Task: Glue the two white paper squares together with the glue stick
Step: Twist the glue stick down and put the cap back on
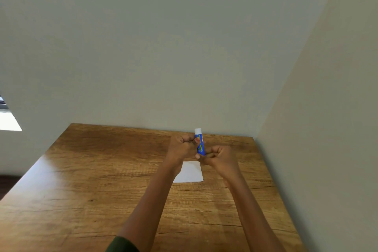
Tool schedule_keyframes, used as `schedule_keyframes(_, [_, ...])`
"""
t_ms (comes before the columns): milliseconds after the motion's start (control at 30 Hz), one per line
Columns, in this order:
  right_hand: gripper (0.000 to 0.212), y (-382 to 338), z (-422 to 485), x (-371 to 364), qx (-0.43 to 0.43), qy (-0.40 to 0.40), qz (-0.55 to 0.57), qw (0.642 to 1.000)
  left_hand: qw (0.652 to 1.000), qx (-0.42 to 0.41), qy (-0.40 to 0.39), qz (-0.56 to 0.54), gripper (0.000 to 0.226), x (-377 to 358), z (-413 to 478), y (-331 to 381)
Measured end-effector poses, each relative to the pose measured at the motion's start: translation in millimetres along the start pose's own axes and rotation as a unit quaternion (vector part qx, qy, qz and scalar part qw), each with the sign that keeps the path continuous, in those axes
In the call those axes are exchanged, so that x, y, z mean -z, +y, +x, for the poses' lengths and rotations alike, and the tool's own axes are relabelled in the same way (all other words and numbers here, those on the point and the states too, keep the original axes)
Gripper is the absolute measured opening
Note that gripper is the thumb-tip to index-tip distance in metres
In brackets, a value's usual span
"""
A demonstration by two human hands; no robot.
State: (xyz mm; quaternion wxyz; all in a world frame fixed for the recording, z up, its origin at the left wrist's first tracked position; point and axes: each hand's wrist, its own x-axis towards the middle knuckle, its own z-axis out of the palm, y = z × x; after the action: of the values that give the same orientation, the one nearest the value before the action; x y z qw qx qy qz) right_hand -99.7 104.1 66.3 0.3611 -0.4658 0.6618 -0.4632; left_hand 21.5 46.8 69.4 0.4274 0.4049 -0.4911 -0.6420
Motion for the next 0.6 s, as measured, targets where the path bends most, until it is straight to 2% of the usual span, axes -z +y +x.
schedule_keyframes(67, [0.034,0,-2,-3,0.015,0.053,-0.073,0.996,1.000,0.009,-0.005,-0.013,0.011,-1,1,-1])
schedule_keyframes(100, [0.033,-2,-4,-3,0.010,0.036,-0.076,0.996,1.000,0.011,-0.010,-0.022,0.011,-1,2,0])
schedule_keyframes(133, [0.028,-4,-5,-2,-0.008,-0.013,-0.055,0.998,0.999,0.009,-0.017,-0.028,0.012,0,2,0])
schedule_keyframes(200, [0.021,-8,-8,5,-0.070,-0.146,0.055,0.985,0.999,0.001,-0.037,-0.034,0.013,1,3,0])
schedule_keyframes(233, [0.023,-7,-9,8,-0.092,-0.184,0.120,0.971,0.998,0.000,-0.047,-0.040,0.014,2,2,0])
schedule_keyframes(300, [0.030,-4,-7,11,-0.105,-0.206,0.204,0.951,0.997,0.005,-0.063,-0.053,0.016,3,0,0])
schedule_keyframes(367, [0.031,-3,-5,9,-0.092,-0.187,0.195,0.958,0.997,0.003,-0.061,-0.048,0.016,3,1,0])
schedule_keyframes(500, [0.024,-3,-5,5,-0.041,-0.085,0.077,0.993,0.999,-0.005,-0.037,-0.032,0.019,4,5,-4])
schedule_keyframes(600, [0.021,-3,-3,2,0.002,-0.030,0.001,1.000,0.999,-0.005,-0.032,-0.036,0.019,5,6,-7])
